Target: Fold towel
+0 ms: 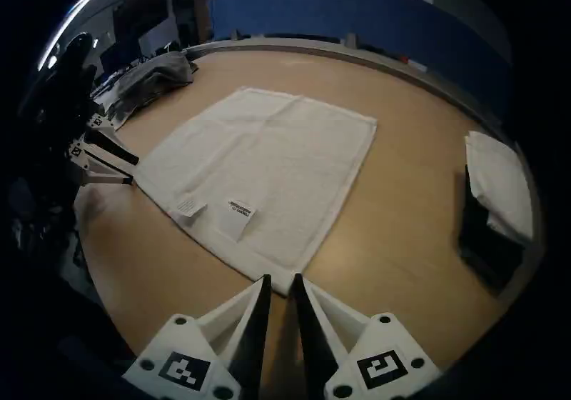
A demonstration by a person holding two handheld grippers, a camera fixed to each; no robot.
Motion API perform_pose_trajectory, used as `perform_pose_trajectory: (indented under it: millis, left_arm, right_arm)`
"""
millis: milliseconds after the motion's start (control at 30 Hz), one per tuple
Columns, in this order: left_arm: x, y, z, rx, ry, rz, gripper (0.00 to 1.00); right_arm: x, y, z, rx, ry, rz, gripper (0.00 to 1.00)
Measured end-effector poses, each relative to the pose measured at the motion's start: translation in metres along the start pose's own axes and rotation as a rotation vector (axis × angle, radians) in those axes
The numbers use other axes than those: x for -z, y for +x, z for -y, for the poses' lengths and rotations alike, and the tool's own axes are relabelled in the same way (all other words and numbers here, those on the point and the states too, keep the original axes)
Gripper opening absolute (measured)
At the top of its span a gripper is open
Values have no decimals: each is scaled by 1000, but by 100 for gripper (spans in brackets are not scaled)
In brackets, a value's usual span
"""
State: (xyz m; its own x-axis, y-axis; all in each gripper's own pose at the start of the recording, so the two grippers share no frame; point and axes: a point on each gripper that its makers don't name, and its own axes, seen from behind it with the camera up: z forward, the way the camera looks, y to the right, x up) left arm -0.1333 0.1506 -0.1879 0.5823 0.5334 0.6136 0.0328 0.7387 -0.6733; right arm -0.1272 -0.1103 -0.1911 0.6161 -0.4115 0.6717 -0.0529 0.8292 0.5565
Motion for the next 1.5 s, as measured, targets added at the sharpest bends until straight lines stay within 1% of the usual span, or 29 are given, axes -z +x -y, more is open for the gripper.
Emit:
perform_pose_trajectory:
  millis: [133,267,333,467,533,767,1033,1233,1500]
  left_arm:
    - [-2,0,2,-8,13,6,42]
    - [-2,0,5,-6,25,8,31]
    - [-1,1,7,2,30,8,22]
    - [-1,1,8,19,28,8,13]
    - [-1,2,7,19,29,5,11]
    - [-1,2,4,-2,35,1,9]
    - [5,8,3,26,30,-10,9]
    - [17,19,4,44,40,-31,9]
    - [39,32,1,85,46,-50,9]
  right_arm:
    - [0,0,0,-1,2,2,23]
    - [1,1,-1,-4,4,1,17]
    - [1,2,-1,-6,4,1,15]
    - [2,3,0,-9,-1,1,12]
    - [3,3,0,-9,-5,3,11]
    - [5,5,-2,-8,-20,5,8]
    - [11,12,-4,-29,-18,-11,7]
    - [23,22,-4,-32,-21,-30,4]
    - [45,40,-6,-52,-24,-68,3]
